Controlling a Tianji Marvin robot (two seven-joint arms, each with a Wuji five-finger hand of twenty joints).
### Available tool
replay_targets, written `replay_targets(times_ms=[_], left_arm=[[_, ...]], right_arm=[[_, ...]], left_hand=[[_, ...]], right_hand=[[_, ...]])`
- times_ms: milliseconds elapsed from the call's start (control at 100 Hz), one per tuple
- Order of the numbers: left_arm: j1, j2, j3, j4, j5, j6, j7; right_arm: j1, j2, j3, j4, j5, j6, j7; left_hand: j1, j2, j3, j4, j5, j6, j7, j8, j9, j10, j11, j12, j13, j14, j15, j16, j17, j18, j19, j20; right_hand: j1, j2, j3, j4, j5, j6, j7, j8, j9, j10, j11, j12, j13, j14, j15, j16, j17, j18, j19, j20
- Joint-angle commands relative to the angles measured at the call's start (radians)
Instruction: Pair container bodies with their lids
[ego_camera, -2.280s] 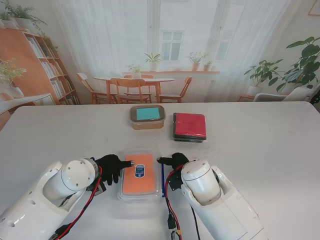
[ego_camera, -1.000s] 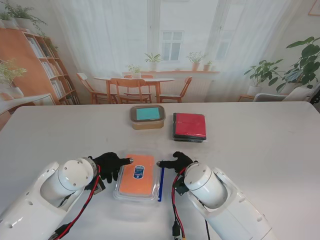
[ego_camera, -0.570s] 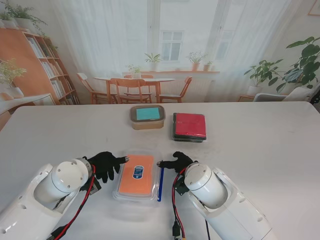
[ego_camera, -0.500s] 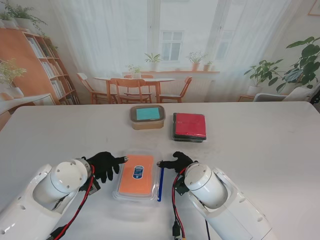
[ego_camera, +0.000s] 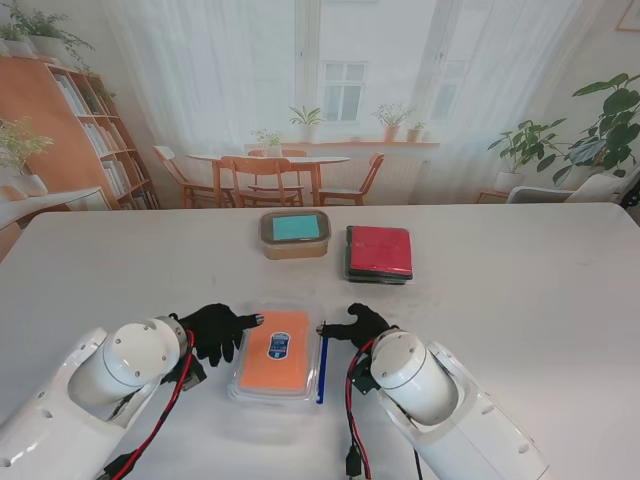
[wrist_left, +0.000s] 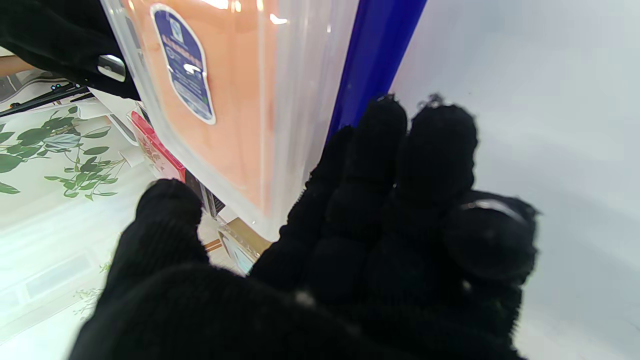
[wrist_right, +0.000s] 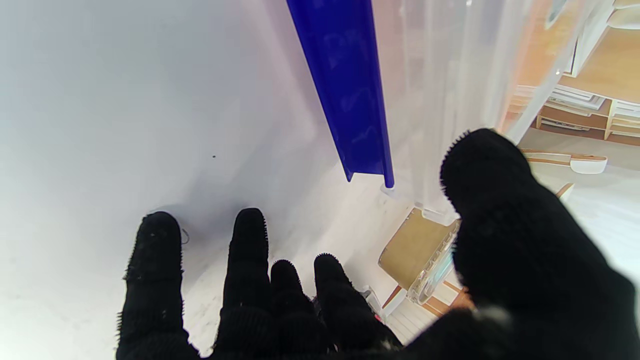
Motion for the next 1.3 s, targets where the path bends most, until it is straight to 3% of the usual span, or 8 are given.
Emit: replay_targets(times_ms=[0, 350, 610, 880, 1090, 1290], left_arm=[[-0.003, -0.005, 0.009, -0.004, -0.009, -0.001, -0.012], [-0.015, -0.005, 0.02, -0.002, -0.008, 0.0, -0.016], [-0.02, -0.003, 0.026, -0.001, -0.006, 0.003, -0.022], [-0.027, -0.002, 0.033, 0.001, -0.005, 0.009, -0.026], [-0.03, -0.002, 0.035, 0.001, -0.005, 0.01, -0.027], [-0.033, -0.001, 0.04, 0.005, -0.001, 0.014, -0.028]], right_arm=[[-0.033, 0.012, -0.005, 0.022, -0.004, 0.005, 0.018], [-0.043, 0.027, -0.012, 0.011, -0.037, -0.023, 0.035], [-0.039, 0.04, -0.015, 0.009, -0.049, -0.054, 0.061], [-0.049, 0.035, -0.004, 0.006, -0.033, -0.069, 0.047], [-0.039, 0.045, -0.019, 0.01, -0.056, -0.076, 0.071], [-0.023, 0.044, -0.035, 0.035, -0.063, -0.057, 0.074]], left_hand=[[0.009, -0.004, -0.011, -0.003, 0.02, -0.054, 0.032, 0.02, 0.028, -0.017, 0.028, 0.01, 0.027, 0.091, 0.058, 0.012, 0.059, -0.158, 0.116, -0.007], [0.01, -0.006, -0.012, -0.003, 0.021, -0.056, 0.044, 0.018, 0.032, -0.019, 0.032, 0.011, 0.034, 0.088, 0.062, 0.012, 0.069, -0.163, 0.124, -0.017], [0.011, -0.007, -0.012, -0.003, 0.022, -0.058, 0.047, 0.015, 0.034, -0.02, 0.033, 0.01, 0.036, 0.089, 0.063, 0.011, 0.072, -0.163, 0.127, -0.023], [0.013, -0.007, -0.012, -0.003, 0.023, -0.058, 0.049, 0.013, 0.035, -0.02, 0.034, 0.01, 0.036, 0.088, 0.064, 0.011, 0.073, -0.163, 0.129, -0.027], [0.014, -0.008, -0.012, -0.003, 0.022, -0.059, 0.048, 0.011, 0.034, -0.02, 0.033, 0.01, 0.037, 0.088, 0.064, 0.01, 0.074, -0.163, 0.13, -0.03], [0.014, -0.007, -0.012, -0.003, 0.021, -0.058, 0.048, 0.01, 0.033, -0.019, 0.033, 0.01, 0.037, 0.088, 0.064, 0.01, 0.074, -0.163, 0.131, -0.032]], right_hand=[[0.095, -0.005, 0.07, 0.052, 0.004, 0.004, -0.001, -0.013, -0.036, -0.007, 0.005, 0.015, -0.082, 0.205, -0.189, -0.104, -0.022, 0.025, -0.114, -0.053], [0.053, -0.012, 0.066, 0.05, 0.006, 0.0, -0.003, -0.019, -0.035, -0.01, -0.002, 0.012, -0.103, 0.198, -0.214, -0.112, -0.06, 0.03, -0.146, -0.057], [-0.091, 0.008, 0.11, 0.034, 0.014, 0.002, -0.009, -0.028, -0.034, -0.006, -0.005, 0.003, -0.115, 0.2, -0.252, -0.118, -0.091, 0.046, -0.198, -0.046], [-0.164, 0.055, 0.12, 0.029, 0.03, 0.011, -0.014, -0.033, -0.033, -0.002, 0.002, 0.011, -0.119, 0.197, -0.278, -0.124, -0.113, 0.047, -0.227, -0.043], [-0.082, 0.009, 0.135, 0.032, 0.032, 0.012, -0.018, -0.034, -0.036, -0.003, 0.003, 0.016, -0.116, 0.191, -0.284, -0.122, -0.111, 0.041, -0.233, -0.034], [0.043, 0.0, 0.087, 0.035, 0.031, 0.011, -0.013, -0.025, -0.037, -0.004, 0.008, 0.033, -0.114, 0.188, -0.268, -0.106, -0.097, 0.027, -0.23, -0.011]])
